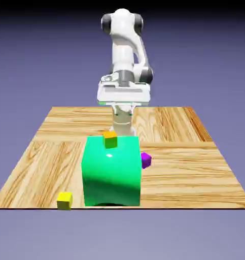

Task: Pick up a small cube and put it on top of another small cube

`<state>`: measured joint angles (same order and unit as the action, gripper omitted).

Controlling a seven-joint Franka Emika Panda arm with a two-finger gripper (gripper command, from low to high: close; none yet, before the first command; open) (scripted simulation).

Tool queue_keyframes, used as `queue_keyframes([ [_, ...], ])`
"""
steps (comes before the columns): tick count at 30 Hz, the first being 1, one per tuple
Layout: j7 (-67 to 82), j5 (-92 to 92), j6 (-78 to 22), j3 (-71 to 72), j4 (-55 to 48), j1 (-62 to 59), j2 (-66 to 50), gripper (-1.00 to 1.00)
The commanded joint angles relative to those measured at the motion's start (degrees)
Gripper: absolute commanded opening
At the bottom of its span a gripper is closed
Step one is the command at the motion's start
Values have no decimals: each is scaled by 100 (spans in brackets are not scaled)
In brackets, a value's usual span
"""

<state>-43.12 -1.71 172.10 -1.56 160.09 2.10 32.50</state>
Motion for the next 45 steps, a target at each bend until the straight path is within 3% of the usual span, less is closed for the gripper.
queue_keyframes([
  [1, -80, 76, -71, -208, -69, 91, -116, 0],
  [25, -1970, 1749, -1814, -5191, -1677, 2302, -2904, 0],
  [45, -1862, -2711, -4127, -7703, -613, 4052, -4956, 0],
])
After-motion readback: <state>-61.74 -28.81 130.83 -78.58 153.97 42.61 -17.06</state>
